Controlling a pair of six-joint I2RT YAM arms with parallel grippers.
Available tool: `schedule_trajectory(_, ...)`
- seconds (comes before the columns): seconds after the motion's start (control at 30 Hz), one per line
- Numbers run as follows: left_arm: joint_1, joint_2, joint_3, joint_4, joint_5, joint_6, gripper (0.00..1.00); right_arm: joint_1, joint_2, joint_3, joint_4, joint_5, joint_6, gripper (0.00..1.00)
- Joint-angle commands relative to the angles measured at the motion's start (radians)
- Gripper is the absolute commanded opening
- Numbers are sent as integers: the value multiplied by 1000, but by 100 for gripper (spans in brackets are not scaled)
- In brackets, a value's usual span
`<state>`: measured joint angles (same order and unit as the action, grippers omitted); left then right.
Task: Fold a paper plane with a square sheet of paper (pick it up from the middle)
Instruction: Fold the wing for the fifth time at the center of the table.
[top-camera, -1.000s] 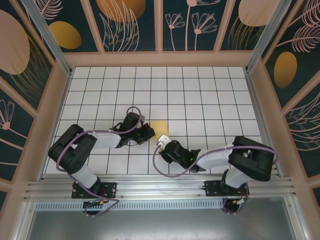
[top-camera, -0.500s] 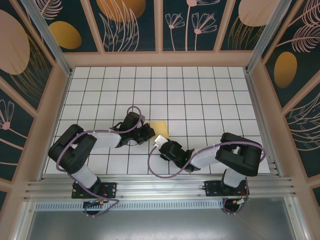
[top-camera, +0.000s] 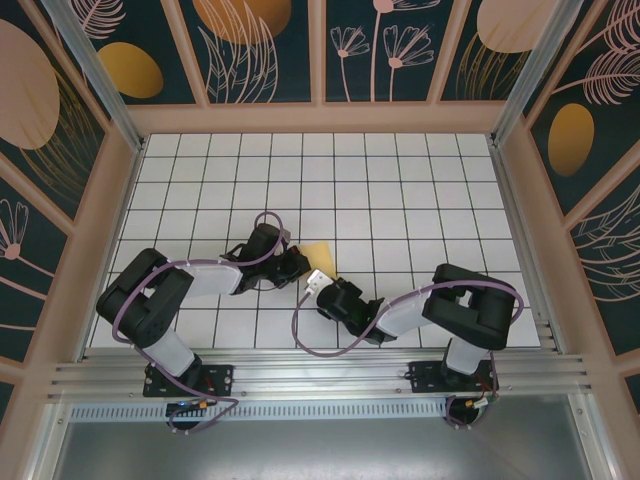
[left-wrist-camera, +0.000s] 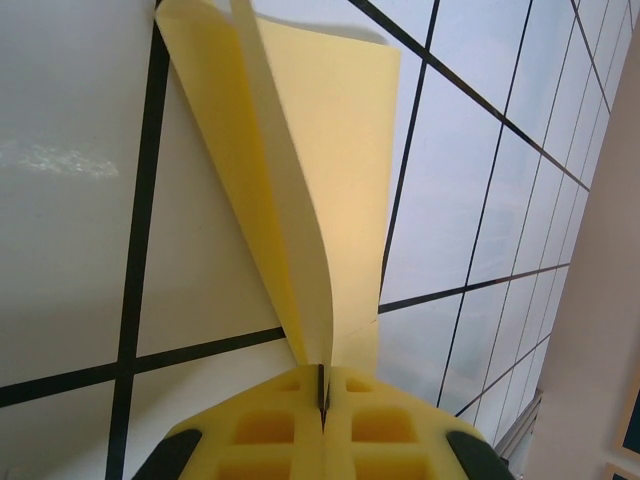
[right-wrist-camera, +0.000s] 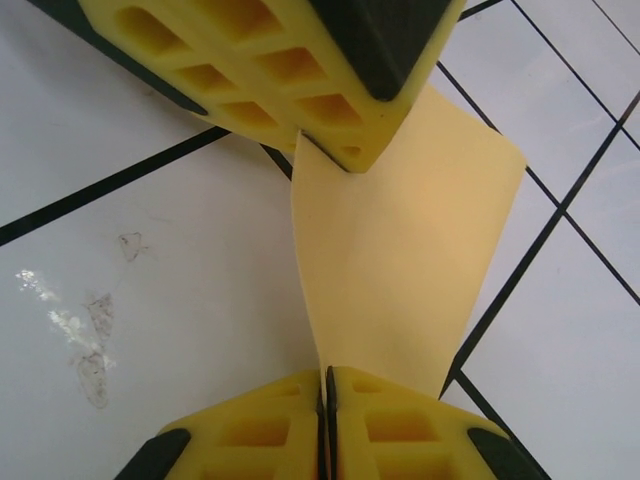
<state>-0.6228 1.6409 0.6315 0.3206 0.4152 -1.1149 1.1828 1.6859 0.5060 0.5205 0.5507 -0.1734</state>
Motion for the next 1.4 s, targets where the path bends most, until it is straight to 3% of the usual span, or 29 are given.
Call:
schedule_trajectory(0.0,-6,-11,22,-26,7,21,0,5,20,1,7,43,25,8)
schedule_trajectory(0.3,-4,-66,22,-76,-58,26,13,3,13,-18,44,18,85,0)
schedule_trajectory(0.53,-3,-217,4,-222,-247,41,45,1,4,-36,129,-58,156,0)
schedule_trajectory(0.7,-3,-386,-61,-261,-371,30,53,-15,-12,-51,191,-159,239,0)
schedule_trajectory(0.93,-3,-535,-134,-219,-432,27,56,-51,-33,-85,254,-259,394,0)
schedule_trajectory(1.37,-3,-434,-133,-107,-307,52,53,-193,-50,-153,349,-532,708,0)
